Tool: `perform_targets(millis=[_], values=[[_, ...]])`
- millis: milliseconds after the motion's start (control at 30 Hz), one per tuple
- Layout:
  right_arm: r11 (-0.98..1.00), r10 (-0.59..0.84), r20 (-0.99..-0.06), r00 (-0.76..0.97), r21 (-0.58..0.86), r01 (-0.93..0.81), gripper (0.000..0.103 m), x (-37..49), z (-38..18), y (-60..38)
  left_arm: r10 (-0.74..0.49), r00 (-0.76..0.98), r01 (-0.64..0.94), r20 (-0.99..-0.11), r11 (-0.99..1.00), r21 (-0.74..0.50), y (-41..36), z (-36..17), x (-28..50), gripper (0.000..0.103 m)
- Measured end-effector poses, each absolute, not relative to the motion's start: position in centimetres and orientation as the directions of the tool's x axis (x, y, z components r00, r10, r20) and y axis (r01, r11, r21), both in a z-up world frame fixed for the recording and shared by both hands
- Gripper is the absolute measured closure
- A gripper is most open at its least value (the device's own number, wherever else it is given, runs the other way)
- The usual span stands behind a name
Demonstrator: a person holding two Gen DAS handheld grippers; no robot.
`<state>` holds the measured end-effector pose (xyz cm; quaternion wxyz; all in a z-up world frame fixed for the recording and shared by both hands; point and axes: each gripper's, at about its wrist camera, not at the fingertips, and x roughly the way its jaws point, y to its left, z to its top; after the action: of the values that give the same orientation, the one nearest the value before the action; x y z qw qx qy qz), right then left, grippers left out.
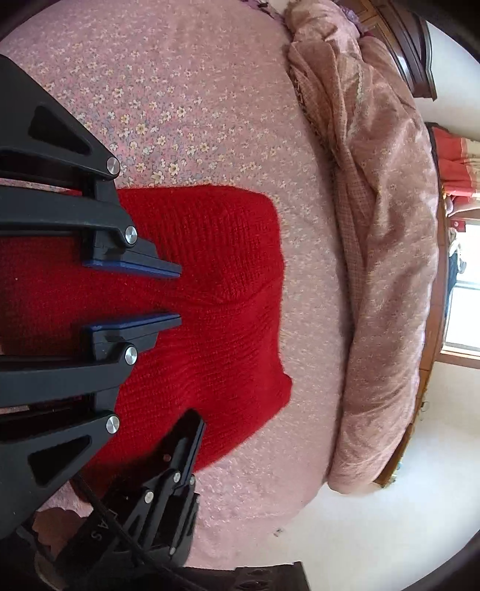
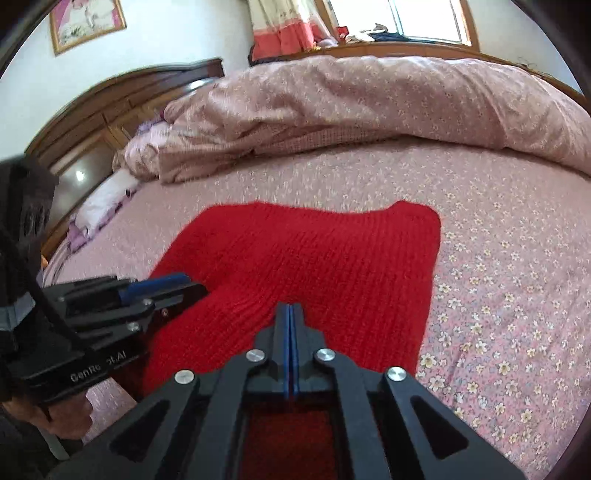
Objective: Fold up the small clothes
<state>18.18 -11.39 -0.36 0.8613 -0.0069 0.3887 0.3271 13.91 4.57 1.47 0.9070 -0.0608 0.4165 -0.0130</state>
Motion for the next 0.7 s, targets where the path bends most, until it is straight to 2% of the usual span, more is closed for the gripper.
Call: perform_targets(millis=[100, 233, 300, 400, 533, 700], values=[[0.789, 0.552, -0.66, 0.51, 0.215, -0.576, 0.102, 17.0, 0.7, -11.8, -0.104, 0.675, -0.008, -0.73, 0.989, -0.148, 4.6, 2.5, 12.6, 0.09], [0.752, 0.609, -0.619, 0.497, 0.25, -0.61, 0.101, 15.0, 2.2, -12.4, -0.105, 0.69, 0.016, -0.716, 0.991, -0.13, 4.4, 3.0, 10.8, 0.09], [0.742, 0.606, -0.631, 0.484, 0.23, -0.63, 0.101, 14.2, 2.0, -12.1, -0.097, 0.68, 0.024, -0.727, 0.994, -0.111, 4.4, 2.5, 10.4, 0.09], [0.748, 0.553, -0.707, 0.441, 0.188, -0.636, 0.103, 14.2, -0.5, -11.2, -0.077, 0.636, 0.044, -0.768, 0.997, -0.064, 4.1, 0.6, 10.5, 0.09], [0.753, 0.54, -0.708, 0.455, 0.165, -0.637, 0.103, 13.9, -1.3, -10.8, -0.054, 0.642, 0.052, -0.765, 0.998, -0.026, 3.6, 0.0, 10.3, 0.09], [0.759, 0.551, -0.689, 0.471, 0.18, -0.625, 0.103, 13.7, -0.1, -11.1, -0.088, 0.647, 0.048, -0.757, 0.996, -0.076, 4.3, 1.7, 10.2, 0.09]])
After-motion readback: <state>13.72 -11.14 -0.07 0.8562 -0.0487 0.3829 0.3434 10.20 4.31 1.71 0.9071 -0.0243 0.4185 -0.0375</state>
